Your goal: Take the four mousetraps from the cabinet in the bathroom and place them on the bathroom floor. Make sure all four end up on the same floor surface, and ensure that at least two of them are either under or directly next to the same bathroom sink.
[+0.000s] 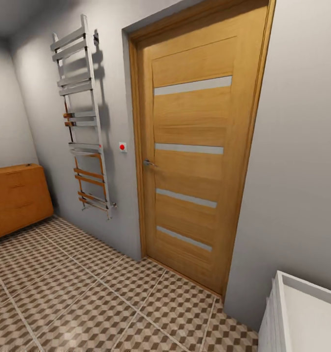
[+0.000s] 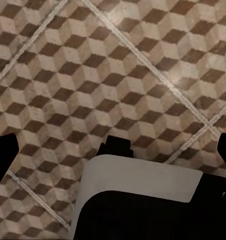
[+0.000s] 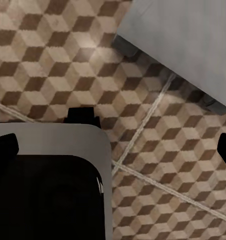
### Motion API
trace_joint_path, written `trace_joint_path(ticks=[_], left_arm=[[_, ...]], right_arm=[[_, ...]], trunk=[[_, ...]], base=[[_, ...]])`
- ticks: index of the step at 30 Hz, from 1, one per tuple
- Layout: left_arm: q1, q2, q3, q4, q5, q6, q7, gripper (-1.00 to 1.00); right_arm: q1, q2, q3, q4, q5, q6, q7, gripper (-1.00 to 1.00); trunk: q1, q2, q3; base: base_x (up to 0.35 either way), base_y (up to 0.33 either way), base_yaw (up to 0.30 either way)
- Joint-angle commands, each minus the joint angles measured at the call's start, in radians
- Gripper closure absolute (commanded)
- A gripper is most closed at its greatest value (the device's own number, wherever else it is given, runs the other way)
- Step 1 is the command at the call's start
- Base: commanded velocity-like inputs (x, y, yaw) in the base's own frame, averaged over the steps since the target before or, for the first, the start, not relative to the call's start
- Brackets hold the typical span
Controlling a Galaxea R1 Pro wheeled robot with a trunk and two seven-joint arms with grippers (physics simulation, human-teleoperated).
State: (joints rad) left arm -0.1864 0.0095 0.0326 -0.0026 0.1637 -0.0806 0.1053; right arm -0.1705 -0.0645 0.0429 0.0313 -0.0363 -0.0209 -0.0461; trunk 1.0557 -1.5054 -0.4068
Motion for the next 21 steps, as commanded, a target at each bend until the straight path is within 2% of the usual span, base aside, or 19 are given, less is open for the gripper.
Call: trace_joint_path(ticks=[1, 21], left_arm=[[-0.001, 0.000, 0.003, 0.001, 0.005, -0.004, 0.001, -1.00], [-0.001, 0.000, 0.003, 0.001, 0.005, -0.004, 0.001, -1.00]], right_arm=[[-0.001, 0.000, 0.005, 0.002, -0.004, -0.002, -0.002, -1.00], [-0.001, 0.000, 0.005, 0.002, -0.004, -0.002, -0.003, -1.00]], trunk=[[0.000, -0.001, -0.001], [0.000, -0.001, -0.001]], base=[[0.000, 0.000, 0.277], [0.000, 0.000, 0.277]])
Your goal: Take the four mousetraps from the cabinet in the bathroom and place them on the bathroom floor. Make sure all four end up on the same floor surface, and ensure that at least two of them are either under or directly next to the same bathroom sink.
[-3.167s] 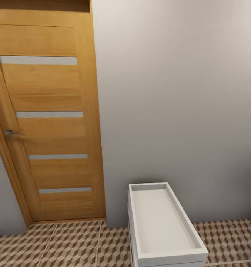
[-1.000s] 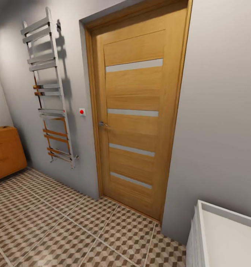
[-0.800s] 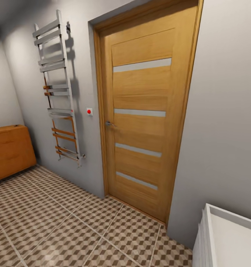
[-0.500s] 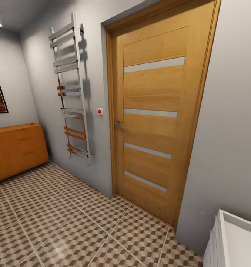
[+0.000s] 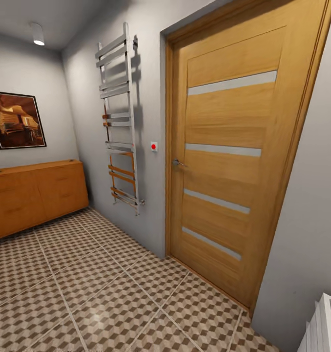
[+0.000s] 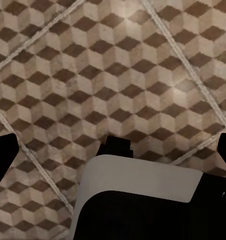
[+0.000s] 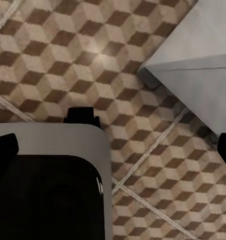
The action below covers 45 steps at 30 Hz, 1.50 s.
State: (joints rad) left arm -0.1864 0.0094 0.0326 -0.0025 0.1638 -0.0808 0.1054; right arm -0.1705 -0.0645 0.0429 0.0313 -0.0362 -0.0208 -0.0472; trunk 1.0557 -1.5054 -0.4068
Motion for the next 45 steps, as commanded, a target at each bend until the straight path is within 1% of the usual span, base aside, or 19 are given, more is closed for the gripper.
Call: trace_joint_path(ticks=[1, 45], left_arm=[[-0.001, 0.000, 0.003, 0.001, 0.005, -0.004, 0.000, -1.00], [-0.001, 0.000, 0.003, 0.001, 0.005, -0.005, -0.001, -1.00]], right_arm=[[-0.001, 0.000, 0.005, 0.002, -0.004, -0.002, -0.002, -1.00], [-0.001, 0.000, 0.005, 0.002, -0.004, -0.002, -0.002, -1.00]], trunk=[[0.000, -0.001, -0.001], [0.000, -0.001, -0.001]], base=[[0.000, 0.000, 0.278], [0.000, 0.000, 0.278]])
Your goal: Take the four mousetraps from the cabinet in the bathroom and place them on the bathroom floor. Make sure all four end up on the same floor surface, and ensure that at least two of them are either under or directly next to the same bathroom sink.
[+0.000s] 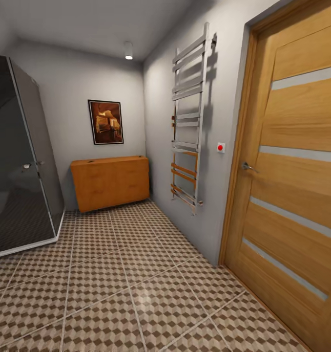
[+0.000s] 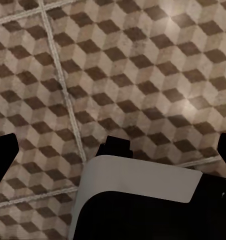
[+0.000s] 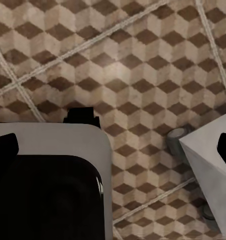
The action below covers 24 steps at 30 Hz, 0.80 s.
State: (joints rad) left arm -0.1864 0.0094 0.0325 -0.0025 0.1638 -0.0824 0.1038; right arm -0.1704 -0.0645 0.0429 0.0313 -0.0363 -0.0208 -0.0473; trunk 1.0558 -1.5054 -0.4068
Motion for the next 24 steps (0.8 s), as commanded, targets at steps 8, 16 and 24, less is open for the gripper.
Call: trace_joint_path(ticks=[8, 16, 24], left_arm=[[-0.001, 0.000, 0.003, 0.001, 0.005, -0.004, 0.000, -1.00], [-0.001, -0.001, 0.003, 0.001, 0.005, -0.002, 0.000, -1.00], [-0.001, 0.000, 0.003, 0.001, 0.005, -0.002, 0.000, -1.00]], right_arm=[[-0.001, 0.000, 0.005, 0.002, -0.004, -0.002, -0.002, -1.00], [-0.001, 0.000, 0.005, 0.002, -0.004, -0.002, -0.002, -1.00], [-0.001, 0.000, 0.005, 0.002, -0.004, -0.002, -0.002, -1.00]], trunk=[[0.000, -0.001, -0.001], [0.000, -0.001, -0.001], [0.000, -0.001, -0.001]], base=[[0.000, 0.000, 0.278], [0.000, 0.000, 0.278], [0.000, 0.000, 0.278]])
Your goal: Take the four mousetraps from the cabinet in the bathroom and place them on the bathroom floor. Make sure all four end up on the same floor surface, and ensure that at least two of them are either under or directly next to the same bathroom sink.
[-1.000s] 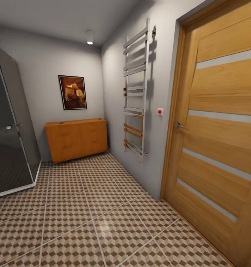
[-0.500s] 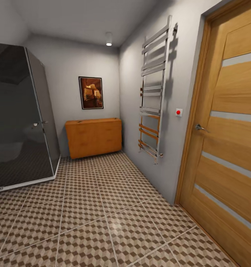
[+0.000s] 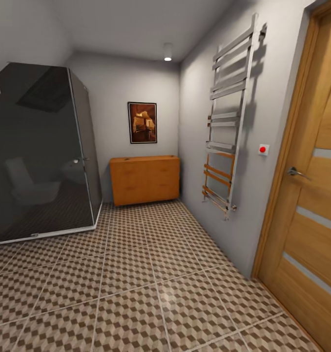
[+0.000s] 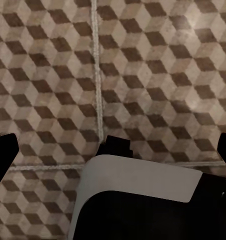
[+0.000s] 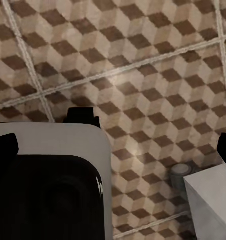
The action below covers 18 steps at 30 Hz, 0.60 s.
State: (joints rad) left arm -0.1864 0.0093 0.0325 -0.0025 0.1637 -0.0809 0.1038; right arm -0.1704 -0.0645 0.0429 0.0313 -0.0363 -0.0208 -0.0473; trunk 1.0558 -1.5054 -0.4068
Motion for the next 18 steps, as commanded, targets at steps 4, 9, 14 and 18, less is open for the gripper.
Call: trace_joint_path(ticks=[4, 9, 14, 18], left_arm=[[-0.001, 0.000, 0.003, 0.001, 0.005, -0.003, 0.001, -1.00], [-0.001, 0.000, 0.003, 0.001, 0.005, -0.001, 0.001, -1.00], [-0.001, 0.000, 0.003, 0.001, 0.005, 0.005, 0.004, -1.00], [-0.001, 0.000, 0.003, 0.001, 0.005, 0.015, 0.005, -1.00]], right_arm=[[-0.001, 0.000, 0.005, 0.002, -0.004, -0.002, -0.002, -1.00], [-0.001, -0.001, 0.005, 0.002, -0.004, -0.002, -0.002, -1.00], [-0.001, 0.000, 0.005, 0.002, -0.004, -0.001, -0.002, -1.00], [-0.001, -0.001, 0.005, 0.002, -0.004, 0.000, -0.002, -1.00]], trunk=[[0.000, -0.001, -0.001], [0.000, -0.001, -0.001], [0.000, -0.001, -0.001], [0.000, -0.001, -0.001]], base=[[0.000, 0.000, 0.273], [0.064, 0.000, 0.152], [0.231, 0.000, 0.046], [0.309, 0.000, 0.007]])
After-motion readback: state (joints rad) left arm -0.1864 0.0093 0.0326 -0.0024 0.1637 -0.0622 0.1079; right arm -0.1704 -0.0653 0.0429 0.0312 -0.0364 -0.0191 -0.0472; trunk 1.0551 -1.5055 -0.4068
